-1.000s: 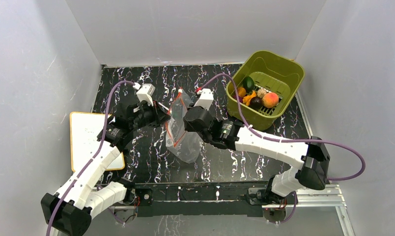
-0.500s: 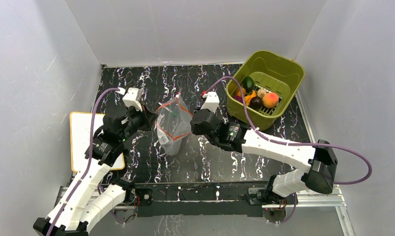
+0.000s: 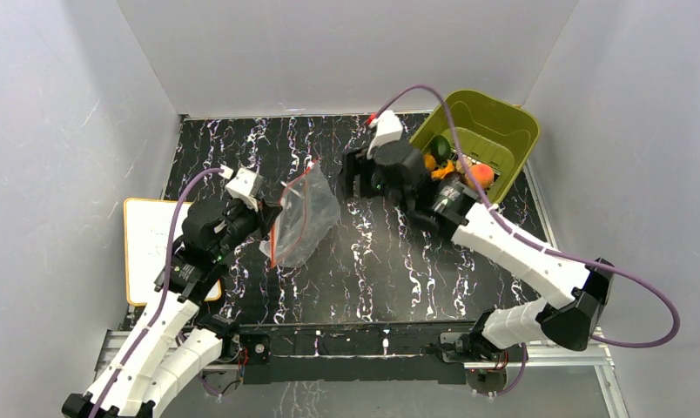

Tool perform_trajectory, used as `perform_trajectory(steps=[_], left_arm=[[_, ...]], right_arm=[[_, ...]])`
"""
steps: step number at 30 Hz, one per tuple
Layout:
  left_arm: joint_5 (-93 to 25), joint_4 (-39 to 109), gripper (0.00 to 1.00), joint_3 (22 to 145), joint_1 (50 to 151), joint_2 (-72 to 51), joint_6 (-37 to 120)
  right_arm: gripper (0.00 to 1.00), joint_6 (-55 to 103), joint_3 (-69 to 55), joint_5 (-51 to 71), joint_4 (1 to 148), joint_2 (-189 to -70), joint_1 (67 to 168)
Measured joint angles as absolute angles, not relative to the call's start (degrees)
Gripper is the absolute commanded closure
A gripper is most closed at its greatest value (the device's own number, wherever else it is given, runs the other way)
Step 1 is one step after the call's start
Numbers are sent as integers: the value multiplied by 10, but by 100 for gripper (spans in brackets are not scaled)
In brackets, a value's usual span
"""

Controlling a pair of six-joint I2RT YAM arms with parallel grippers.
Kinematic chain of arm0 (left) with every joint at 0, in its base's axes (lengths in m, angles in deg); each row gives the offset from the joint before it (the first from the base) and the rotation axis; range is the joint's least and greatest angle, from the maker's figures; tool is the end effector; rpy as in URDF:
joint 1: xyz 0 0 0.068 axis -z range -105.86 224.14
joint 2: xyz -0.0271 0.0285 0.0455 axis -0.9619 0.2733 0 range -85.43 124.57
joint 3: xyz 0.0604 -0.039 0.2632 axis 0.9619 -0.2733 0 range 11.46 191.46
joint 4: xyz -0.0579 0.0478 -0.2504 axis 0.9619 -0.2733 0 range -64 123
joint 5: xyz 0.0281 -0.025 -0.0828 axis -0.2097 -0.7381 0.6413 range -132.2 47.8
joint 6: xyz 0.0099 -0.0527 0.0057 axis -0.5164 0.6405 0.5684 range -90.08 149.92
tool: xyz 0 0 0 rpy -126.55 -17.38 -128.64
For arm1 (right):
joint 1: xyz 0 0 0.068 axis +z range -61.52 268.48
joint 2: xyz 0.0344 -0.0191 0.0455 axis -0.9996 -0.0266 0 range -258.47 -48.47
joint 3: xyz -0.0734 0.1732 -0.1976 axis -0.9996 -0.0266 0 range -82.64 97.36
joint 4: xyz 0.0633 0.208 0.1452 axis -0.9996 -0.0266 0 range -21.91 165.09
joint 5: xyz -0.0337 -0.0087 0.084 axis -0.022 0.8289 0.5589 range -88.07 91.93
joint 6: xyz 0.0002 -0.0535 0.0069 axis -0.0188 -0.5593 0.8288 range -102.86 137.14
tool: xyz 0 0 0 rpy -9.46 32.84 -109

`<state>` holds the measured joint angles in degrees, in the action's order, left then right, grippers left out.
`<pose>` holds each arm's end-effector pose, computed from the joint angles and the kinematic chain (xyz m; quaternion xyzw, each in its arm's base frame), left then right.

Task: Place the food in the zip-top bag and seal the zipper
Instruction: Open the zipper of the food storage bag at the center of the board, then pick up the fake fruit from the bin.

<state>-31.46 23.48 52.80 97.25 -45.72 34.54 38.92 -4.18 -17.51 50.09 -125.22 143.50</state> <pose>0.1520 -0.0721 0.3342 0.1814 0.7311 -0.2253 0.6179 0.1826 0.2402 0.3951 -0.1466 0.8154 0.2261 0.5123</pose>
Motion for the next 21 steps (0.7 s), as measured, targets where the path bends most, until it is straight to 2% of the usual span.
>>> perform_trajectory(steps=[11, 21], left_arm=[[-320, 240, 100, 585, 973, -458, 319], [-315, 217, 100, 578, 973, -479, 344]], right_arm=[[34, 330, 77, -142, 409, -1338, 1152], [31, 318, 31, -115, 459, -1390, 988]])
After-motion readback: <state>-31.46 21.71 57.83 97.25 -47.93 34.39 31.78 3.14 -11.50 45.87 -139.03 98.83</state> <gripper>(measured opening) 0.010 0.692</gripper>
